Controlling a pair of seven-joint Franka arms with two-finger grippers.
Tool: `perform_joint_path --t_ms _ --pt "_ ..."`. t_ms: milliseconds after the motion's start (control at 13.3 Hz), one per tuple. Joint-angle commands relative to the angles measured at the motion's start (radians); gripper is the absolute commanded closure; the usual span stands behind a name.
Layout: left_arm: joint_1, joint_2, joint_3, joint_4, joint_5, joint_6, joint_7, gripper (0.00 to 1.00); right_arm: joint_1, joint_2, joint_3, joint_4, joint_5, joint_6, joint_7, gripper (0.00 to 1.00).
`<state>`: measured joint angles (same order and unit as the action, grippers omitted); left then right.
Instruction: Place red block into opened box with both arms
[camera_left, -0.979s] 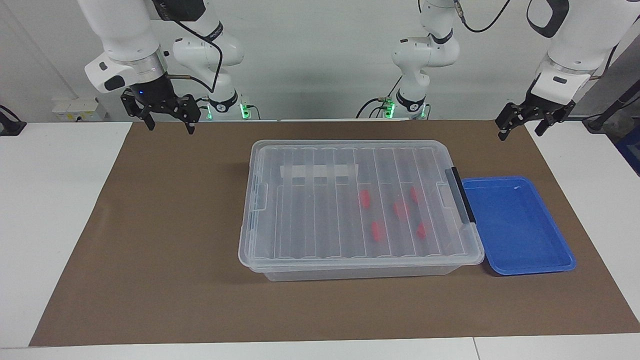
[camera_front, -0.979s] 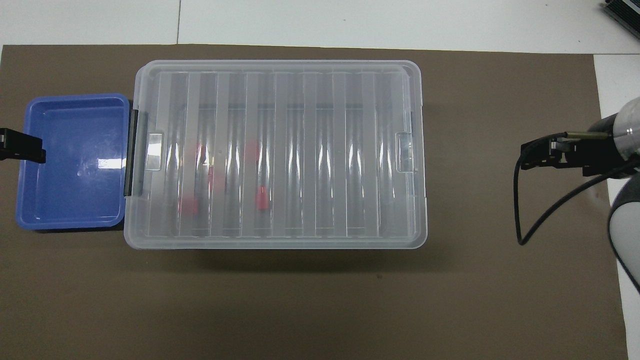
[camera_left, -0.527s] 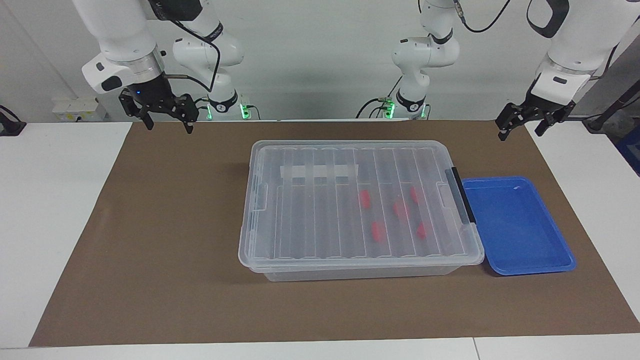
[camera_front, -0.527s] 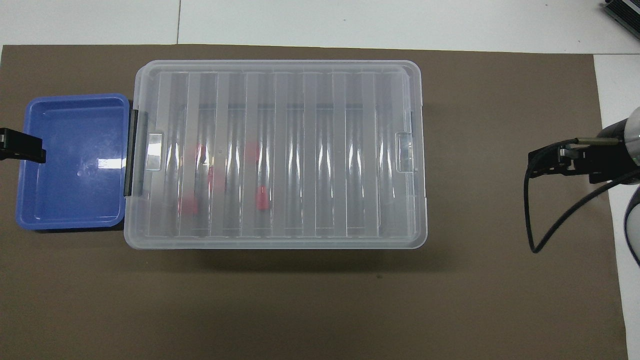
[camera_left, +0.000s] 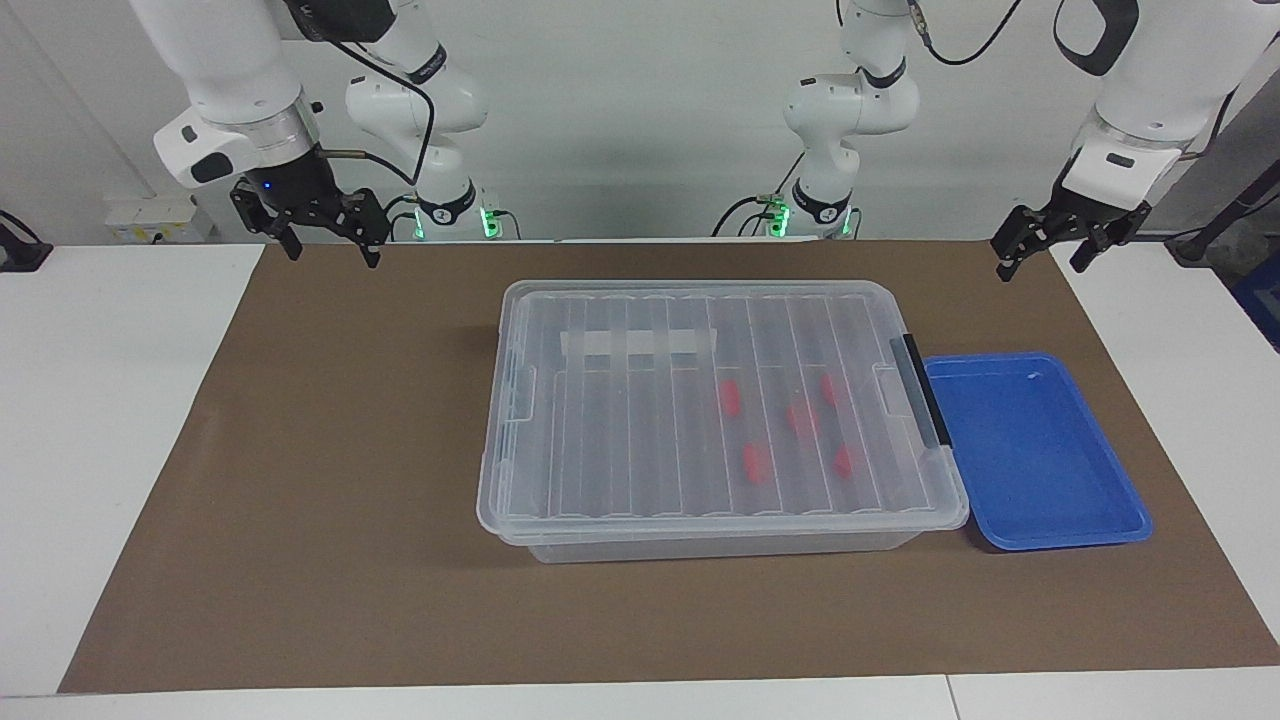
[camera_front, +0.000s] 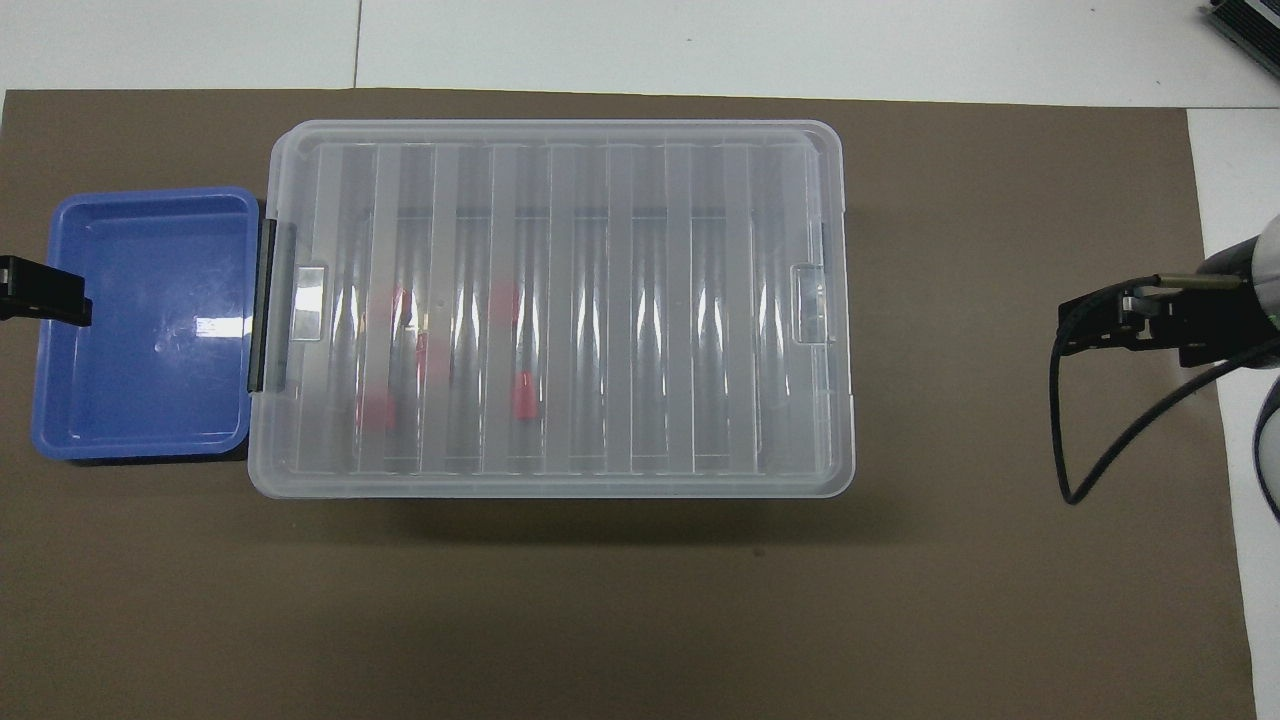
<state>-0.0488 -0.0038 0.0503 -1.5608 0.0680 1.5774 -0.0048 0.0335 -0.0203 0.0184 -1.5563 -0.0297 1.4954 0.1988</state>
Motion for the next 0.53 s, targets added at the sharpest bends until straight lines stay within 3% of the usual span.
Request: perform_joint_path --t_ms 0,452 --pt "-0.008 -0.025 0.011 -0.028 -0.013 0.003 0.003 0.00 -0.017 -0.007 0.000 -0.010 0.017 0.002 -0.022 0.00" --pt "-0.008 -0.025 0.013 -0.028 -0.013 0.003 0.003 0.00 -0.017 -0.017 0.000 -0.028 0.017 0.005 -0.013 0.00"
